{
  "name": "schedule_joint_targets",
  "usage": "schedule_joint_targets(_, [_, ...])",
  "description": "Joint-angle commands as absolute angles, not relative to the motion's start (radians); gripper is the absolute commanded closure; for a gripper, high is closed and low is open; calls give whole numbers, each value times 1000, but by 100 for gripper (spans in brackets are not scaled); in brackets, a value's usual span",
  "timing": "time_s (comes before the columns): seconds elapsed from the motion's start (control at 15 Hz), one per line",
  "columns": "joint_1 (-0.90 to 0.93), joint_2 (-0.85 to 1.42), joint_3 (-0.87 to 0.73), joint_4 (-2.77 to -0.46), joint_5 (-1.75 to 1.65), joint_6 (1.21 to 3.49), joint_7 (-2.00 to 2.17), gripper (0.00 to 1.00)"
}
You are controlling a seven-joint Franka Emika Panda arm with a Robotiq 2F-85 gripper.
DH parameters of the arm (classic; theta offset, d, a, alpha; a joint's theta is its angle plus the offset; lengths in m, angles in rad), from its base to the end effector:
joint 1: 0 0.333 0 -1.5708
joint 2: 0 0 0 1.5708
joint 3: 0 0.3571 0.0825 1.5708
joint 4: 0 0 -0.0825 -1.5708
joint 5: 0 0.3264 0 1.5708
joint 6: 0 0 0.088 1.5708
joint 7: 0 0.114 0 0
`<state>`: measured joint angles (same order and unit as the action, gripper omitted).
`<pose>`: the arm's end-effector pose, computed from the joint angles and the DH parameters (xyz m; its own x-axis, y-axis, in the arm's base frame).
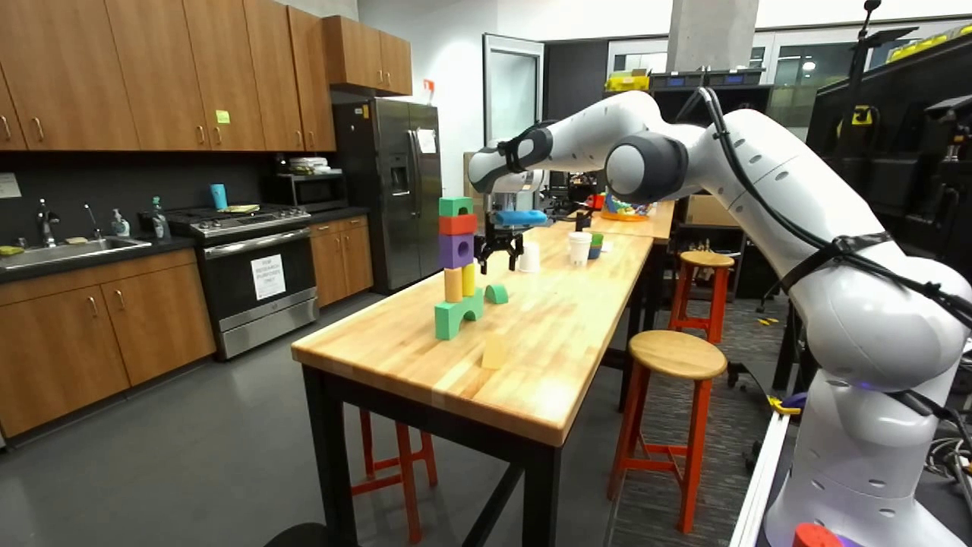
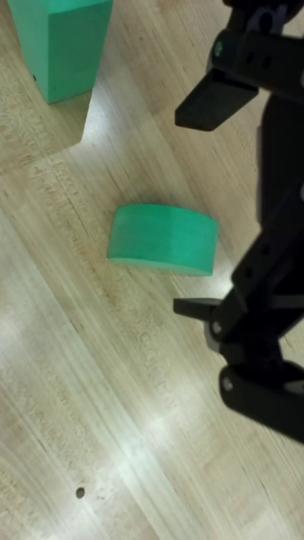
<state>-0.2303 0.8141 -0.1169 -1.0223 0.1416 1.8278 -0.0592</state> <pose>0.7100 -0.2090 0.3994 0.9588 -0.2841 -0.0015 -0.2838 -0.9575 -0.0520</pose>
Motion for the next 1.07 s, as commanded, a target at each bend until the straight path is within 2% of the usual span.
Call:
schedule_joint_targets(0.0, [-238, 836, -119, -980, 146, 1800, -45, 0])
schedule_joint_targets(1.0, [-252, 854, -114, -983, 167, 1801, -37, 0])
